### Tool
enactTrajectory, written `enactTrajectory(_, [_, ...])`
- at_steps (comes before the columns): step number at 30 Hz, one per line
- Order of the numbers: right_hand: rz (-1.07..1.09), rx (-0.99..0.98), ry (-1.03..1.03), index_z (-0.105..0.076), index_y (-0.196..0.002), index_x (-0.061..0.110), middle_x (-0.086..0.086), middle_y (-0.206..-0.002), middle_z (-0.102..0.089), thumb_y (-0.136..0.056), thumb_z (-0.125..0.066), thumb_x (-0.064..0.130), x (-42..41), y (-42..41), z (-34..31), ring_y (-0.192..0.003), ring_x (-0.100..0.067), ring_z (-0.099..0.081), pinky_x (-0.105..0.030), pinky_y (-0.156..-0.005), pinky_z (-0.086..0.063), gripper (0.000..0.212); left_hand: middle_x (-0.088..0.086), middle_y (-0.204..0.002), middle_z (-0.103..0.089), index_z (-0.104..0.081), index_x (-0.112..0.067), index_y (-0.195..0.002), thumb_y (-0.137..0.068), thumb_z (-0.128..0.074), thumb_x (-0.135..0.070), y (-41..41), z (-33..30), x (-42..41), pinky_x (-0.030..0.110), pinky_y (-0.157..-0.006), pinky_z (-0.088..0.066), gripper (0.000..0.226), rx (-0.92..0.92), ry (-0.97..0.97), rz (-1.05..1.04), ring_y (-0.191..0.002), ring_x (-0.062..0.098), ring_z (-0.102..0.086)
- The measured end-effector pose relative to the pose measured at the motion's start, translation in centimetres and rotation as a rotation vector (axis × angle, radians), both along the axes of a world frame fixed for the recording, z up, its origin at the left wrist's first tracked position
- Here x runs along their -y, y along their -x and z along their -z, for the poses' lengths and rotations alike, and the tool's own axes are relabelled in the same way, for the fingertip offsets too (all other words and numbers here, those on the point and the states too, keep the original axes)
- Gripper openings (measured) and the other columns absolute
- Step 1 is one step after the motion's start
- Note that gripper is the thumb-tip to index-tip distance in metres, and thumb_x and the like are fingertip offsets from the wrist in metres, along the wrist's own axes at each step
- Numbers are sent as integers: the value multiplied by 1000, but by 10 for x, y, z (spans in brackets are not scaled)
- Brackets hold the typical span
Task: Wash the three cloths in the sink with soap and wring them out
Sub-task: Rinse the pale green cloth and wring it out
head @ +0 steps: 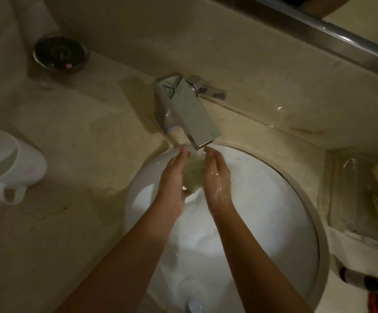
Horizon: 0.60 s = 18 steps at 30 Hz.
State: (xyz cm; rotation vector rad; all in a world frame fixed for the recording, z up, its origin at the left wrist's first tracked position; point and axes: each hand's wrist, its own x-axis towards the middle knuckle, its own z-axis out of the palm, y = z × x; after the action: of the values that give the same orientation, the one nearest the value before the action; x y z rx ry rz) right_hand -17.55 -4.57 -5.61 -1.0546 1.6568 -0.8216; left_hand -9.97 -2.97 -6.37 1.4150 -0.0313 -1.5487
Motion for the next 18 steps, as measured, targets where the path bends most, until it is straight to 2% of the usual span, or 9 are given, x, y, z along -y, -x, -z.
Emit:
enactTrajectory(3, [6, 337, 111, -54, -124, 35, 4, -113, -68, -99, -48, 10, -15, 13, -2, -107, -13, -63, -29, -95, -52, 35, 9, -117, -69, -61, -21, -123, -62, -77, -63, -12, 6, 1, 49, -95, -52, 76, 24, 94, -70, -105, 28, -67])
enactTrajectory(4, [6, 340, 96, -54, -125, 37, 1, -121, -64, -98, -51, 13, -15, 14, 1, -112, -15, -61, -34, -97, -51, 36, 7, -116, -69, -61, -23, -122, -58, -78, -63, -12, 7, 1, 49, -94, -52, 77, 48, 100, -86, -106, 28, -67])
enactTrajectory(6, [-29, 441, -86, -54, -133, 30, -7, -131, -57, -93, -59, 34, -11, 9, 11, -119, -24, -58, -48, -102, -47, 40, 2, -122, -66, -58, -27, -124, -72, -73, -54, -3, 3, -1, 43, -91, -54, 61, 112, 140, -18, -111, 23, -65])
enactTrajectory(8, [24, 734, -276, -56, -130, 11, -14, -118, -63, -91, -58, 42, -9, 2, 9, -113, -29, -60, -53, -107, -41, 50, -1, -128, -61, -57, -29, -127, -86, -63, -50, 10, -1, -3, 38, -96, -52, 47, 372, 179, 125, -117, 17, -59])
enactTrajectory(10, [126, 860, -377, -62, -108, 9, -4, -91, -71, -100, -47, 29, -5, 4, 14, -91, -17, -67, -35, -93, -53, 26, -1, -131, -58, -58, -27, -129, -81, -57, -62, 15, 2, -6, 39, -102, -47, 60, 681, 268, 229, -119, 14, -55])
enactTrajectory(11, [159, 845, -400, -61, -99, 13, 3, -77, -71, -101, -42, 20, -2, 5, 13, -76, -9, -69, -25, -77, -57, 20, -2, -130, -57, -58, -25, -129, -77, -56, -65, 13, 5, -9, 37, -101, -47, 65, 756, 349, 254, -119, 13, -55])
enactTrajectory(13, [229, 897, -400, -64, -85, 14, 3, -66, -68, -95, -45, 15, 3, 4, 10, -60, -9, -67, -22, -56, -57, 22, -2, -128, -58, -58, -26, -130, -79, -57, -60, 9, 8, -16, 28, -95, -49, 61, 897, 521, 324, -116, 11, -55])
enactTrajectory(16, [261, 1042, -334, -72, -67, 11, -3, -67, -66, -90, -47, 28, 4, -13, -2, -63, -13, -67, -23, -58, -56, 37, 0, -110, -68, -70, -20, -110, -81, -62, -52, 9, 9, -9, 20, -82, -50, 44, 1084, 553, 310, -99, 12, -61])
enactTrajectory(18, [205, 892, -368, -66, -78, 15, -3, -76, -65, -97, -43, 35, 4, -23, 1, -74, -13, -63, -25, -69, -53, 36, 1, -87, -71, -73, -14, -88, -82, -69, -43, 11, 5, 6, 21, -71, -51, 30, 1046, 371, 214, -80, 13, -65])
